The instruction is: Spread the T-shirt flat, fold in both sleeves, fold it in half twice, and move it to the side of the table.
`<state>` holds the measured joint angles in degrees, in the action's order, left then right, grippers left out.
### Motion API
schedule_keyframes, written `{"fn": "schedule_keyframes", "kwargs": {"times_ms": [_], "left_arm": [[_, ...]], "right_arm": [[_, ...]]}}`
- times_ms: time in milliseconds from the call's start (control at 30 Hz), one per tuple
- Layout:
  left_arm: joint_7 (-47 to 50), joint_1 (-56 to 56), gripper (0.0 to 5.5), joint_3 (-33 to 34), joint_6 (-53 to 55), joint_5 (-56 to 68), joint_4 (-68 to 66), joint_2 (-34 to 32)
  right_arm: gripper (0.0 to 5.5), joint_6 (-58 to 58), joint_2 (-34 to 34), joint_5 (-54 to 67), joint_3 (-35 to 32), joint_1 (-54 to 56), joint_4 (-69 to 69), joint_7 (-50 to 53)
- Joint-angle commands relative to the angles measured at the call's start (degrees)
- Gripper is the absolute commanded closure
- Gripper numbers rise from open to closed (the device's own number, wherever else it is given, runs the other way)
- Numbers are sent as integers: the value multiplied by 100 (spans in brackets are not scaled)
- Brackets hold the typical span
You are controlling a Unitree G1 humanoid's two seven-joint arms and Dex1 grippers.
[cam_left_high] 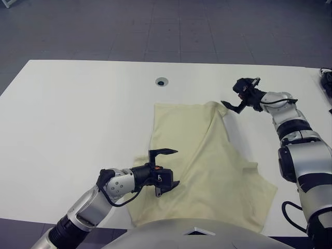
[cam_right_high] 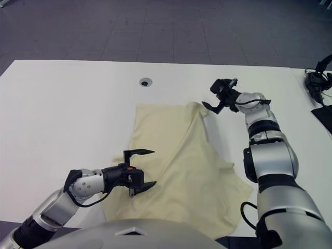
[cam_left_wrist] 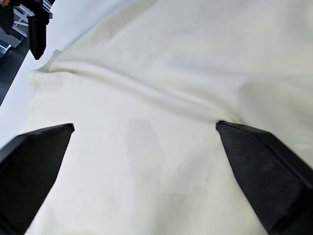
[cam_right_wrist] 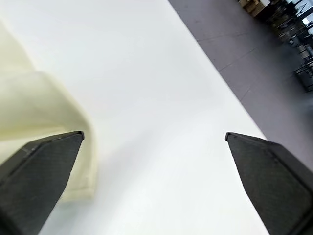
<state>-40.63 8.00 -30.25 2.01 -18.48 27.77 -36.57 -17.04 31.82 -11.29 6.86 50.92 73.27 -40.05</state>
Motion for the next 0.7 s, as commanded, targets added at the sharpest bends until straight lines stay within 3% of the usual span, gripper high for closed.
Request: {"fn": "schedule_keyframes", "kwargs": {"times_ms": [33,700], "left_arm": [[-168,235,10,-184,284,-307,-326,-151],[-144,172,10,-181,267,-339,-381,-142]], "right_arm": [[13,353,178,211,-210,-202,-140,-316],[13,840,30,379,-425,-269,-203,-221]]}}
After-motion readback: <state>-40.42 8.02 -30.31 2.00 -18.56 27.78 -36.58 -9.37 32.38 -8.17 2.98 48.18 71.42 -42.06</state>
